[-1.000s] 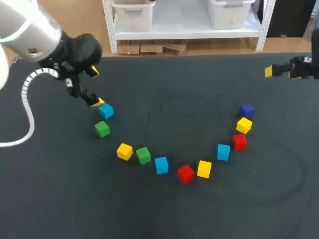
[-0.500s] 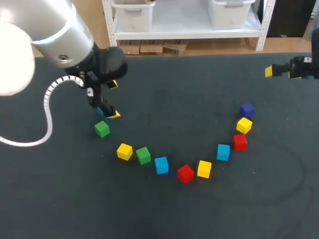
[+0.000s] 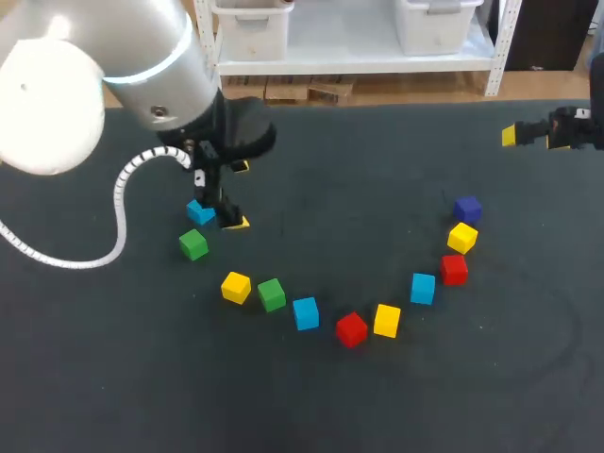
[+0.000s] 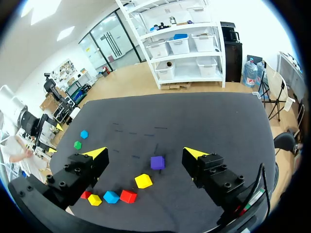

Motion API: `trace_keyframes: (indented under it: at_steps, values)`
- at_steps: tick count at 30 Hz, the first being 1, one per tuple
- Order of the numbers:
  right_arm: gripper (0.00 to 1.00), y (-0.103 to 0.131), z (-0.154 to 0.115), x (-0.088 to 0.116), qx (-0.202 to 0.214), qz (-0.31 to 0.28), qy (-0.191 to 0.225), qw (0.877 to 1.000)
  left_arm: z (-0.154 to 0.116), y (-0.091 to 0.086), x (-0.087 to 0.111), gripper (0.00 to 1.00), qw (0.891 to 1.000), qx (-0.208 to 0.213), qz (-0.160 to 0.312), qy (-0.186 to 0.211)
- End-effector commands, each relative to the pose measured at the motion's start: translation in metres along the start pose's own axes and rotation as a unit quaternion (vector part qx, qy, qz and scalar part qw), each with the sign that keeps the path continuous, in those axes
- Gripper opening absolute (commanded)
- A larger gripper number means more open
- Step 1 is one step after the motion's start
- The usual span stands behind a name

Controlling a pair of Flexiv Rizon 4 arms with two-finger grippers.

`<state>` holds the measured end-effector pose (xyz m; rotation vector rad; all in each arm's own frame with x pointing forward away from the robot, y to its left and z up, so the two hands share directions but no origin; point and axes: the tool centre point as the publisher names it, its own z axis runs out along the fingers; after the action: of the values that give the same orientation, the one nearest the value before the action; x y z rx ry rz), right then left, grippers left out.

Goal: Place the blue cubes, place green cubes on the blue cubes, place the yellow cubes on the green cubes, then place the red cubes on the yellow cubes, and place purple cube on the red cubes.

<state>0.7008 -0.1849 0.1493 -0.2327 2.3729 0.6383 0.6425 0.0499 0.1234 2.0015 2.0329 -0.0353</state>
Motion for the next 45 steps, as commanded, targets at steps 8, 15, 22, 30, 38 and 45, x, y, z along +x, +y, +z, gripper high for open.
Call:
trace_keyframes:
  at_steps: [8,15,22,30,38,45]
  values:
    - [1.0,0.001,-0.001,0.0,0.002,0.0,0.001,1.0,0.001,0.005,-0.01,1.0,1.0,0.006,0.014,0.014]
    - [1.0,0.001,-0.001,0.0,0.002,0.0,0.001,1.0,0.0,0.0,-0.016,1.0,1.0,0.005,0.027,0.012]
    - [1.0,0.001,-0.001,0.0,0.002,0.0,0.001,1.0,0.003,-0.005,-0.02,1.0,0.999,0.006,0.036,0.013]
    - [1.0,0.001,-0.001,0.0,0.002,0.0,0.001,1.0,0.006,-0.011,-0.023,1.0,0.999,0.009,0.049,0.018]
    - [1.0,0.001,-0.001,0.0,0.002,0.0,0.001,1.0,0.002,-0.01,-0.023,1.0,0.999,0.004,0.051,0.016]
    - [1.0,0.001,-0.001,0.0,0.002,0.0,0.001,1.0,0.0,-0.011,-0.029,1.0,0.998,0.001,0.062,0.011]
